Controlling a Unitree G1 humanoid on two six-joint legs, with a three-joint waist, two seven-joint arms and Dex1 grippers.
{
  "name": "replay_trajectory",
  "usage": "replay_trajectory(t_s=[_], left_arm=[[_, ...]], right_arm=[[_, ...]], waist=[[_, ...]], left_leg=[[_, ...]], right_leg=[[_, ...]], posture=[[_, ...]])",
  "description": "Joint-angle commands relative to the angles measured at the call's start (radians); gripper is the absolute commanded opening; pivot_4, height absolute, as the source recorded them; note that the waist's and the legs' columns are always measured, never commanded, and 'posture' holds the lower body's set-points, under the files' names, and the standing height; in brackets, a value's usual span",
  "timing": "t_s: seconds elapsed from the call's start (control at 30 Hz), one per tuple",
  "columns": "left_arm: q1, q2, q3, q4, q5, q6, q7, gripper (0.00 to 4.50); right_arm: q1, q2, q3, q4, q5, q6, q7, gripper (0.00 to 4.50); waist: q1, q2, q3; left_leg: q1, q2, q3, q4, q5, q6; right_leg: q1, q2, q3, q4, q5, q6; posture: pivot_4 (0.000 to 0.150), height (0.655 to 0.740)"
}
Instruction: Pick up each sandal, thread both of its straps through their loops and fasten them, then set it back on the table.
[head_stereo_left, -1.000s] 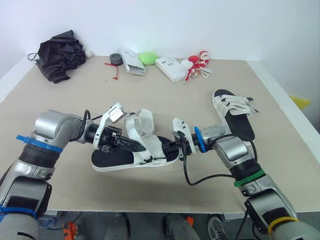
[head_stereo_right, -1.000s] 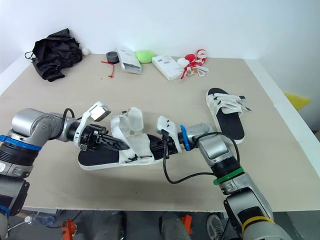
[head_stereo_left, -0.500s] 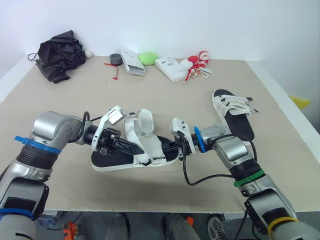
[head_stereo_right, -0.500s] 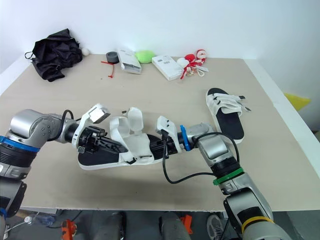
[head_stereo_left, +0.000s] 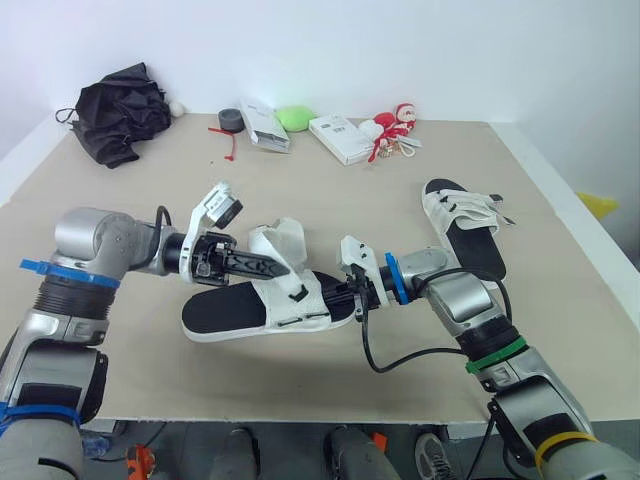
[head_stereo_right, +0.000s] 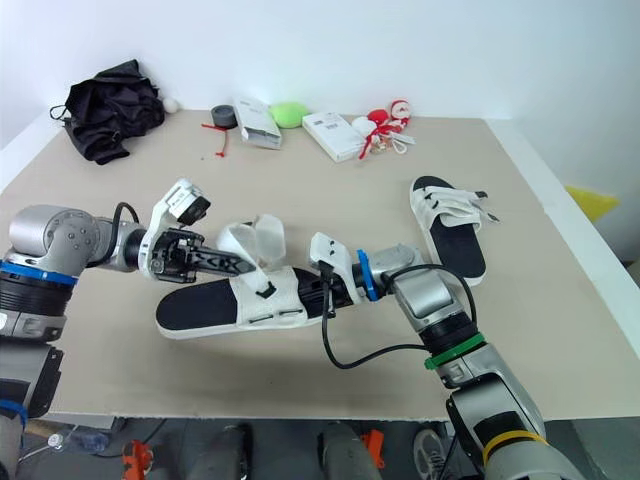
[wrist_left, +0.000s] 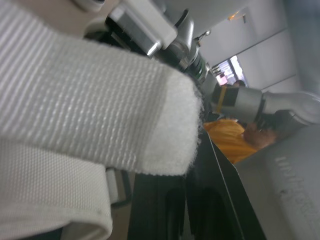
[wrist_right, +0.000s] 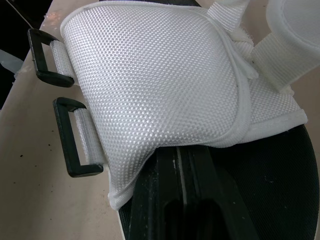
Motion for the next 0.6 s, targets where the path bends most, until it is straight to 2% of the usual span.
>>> replay_trajectory(t_s=[0.03, 0.6], left_arm=[[0.01, 0.024, -0.024, -0.048, 0.01, -0.034, -0.033, 0.1], [0.021, 0.045, -0.072, -0.021, 0.076, -0.098, -0.055, 0.1]], right_arm=[[0.031, -0.013, 0.047, 0.057, -0.068, 0.019, -0.032, 0.0], [0.04, -0.012, 0.041, 0.047, -0.058, 0.026, -0.03, 0.0]], waist=[[0.0, 0.0, 0.0], [0.0, 0.0, 0.0]], left_leg=[[0.0, 0.0, 0.0, 0.0, 0.0, 0.0], [0.0, 0.0, 0.0, 0.0, 0.001, 0.0]], right_leg=[[0.0, 0.0, 0.0, 0.0, 0.0, 0.0], [0.0, 0.0, 0.0, 0.0, 0.001, 0.0]], posture=[[0.15, 0.738], [0.15, 0.738]])
